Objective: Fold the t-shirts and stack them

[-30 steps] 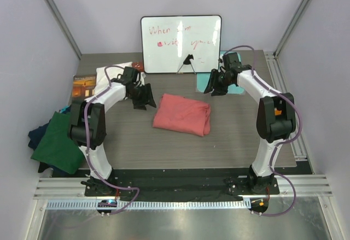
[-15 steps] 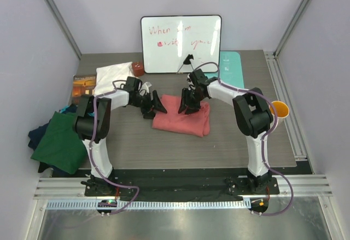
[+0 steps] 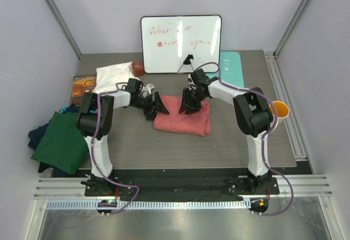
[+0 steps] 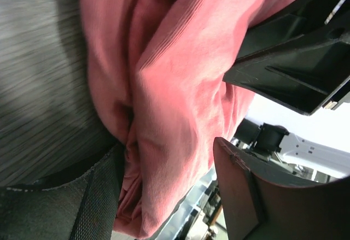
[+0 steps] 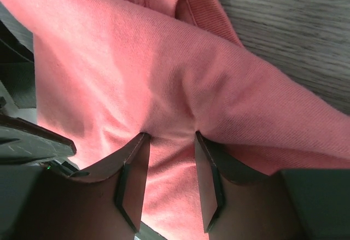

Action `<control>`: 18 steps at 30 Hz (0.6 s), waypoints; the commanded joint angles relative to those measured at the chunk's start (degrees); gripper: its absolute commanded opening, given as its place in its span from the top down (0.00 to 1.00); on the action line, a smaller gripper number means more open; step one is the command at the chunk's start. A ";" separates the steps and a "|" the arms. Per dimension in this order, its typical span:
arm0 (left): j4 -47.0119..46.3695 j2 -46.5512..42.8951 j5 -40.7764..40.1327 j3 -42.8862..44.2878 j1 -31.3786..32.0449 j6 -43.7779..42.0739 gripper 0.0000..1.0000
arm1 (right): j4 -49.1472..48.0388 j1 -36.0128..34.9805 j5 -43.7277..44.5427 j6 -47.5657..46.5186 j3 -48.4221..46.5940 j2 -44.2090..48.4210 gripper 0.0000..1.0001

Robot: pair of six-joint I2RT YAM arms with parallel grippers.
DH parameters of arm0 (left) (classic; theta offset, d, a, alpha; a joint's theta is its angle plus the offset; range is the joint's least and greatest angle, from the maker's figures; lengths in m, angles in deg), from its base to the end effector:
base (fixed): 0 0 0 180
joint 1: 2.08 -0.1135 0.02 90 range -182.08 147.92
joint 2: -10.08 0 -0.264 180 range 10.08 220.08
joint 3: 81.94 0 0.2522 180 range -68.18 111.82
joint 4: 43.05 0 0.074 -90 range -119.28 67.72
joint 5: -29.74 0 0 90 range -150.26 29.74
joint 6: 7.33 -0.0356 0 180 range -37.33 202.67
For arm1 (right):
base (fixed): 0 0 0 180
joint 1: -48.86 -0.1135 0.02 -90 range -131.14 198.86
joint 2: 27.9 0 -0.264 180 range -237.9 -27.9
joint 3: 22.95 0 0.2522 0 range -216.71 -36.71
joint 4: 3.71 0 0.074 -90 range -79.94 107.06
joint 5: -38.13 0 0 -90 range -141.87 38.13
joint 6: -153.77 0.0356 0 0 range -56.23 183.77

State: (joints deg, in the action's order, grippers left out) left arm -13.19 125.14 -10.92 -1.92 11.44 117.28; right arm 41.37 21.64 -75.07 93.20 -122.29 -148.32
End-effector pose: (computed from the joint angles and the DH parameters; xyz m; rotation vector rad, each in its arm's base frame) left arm 0.3627 -0.1150 0.1198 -0.2278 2.7668 -1.4090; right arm 0.3779 0.2101 0.1528 -0.0687 2.8606 0.8029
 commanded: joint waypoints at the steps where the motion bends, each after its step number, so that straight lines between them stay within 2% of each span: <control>1: 0.78 5.95 -5.31 -1.31 3.18 -2.18 0.34 | 2.09 0.33 6.06 -2.89 2.17 -5.44 0.55; 12: -6.96 8.16 -8.29 -2.01 10.74 3.36 0.37 | 0.51 0.24 5.89 -1.92 3.31 -5.09 0.56; 15: -5.65 6.15 -9.17 -2.71 10.65 2.23 0.51 | 0.51 0.33 5.97 -2.01 4.10 -4.91 0.56; 18: -2.93 3.34 -11.45 -3.07 10.48 0.03 0.69 | 0.16 0.33 6.24 -1.92 4.98 -4.30 0.56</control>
State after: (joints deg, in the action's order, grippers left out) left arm -21.51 128.77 -9.78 -2.01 21.15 122.13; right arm 40.51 22.12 -77.41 93.26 -121.75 -148.76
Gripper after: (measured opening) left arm 0.390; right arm 0.439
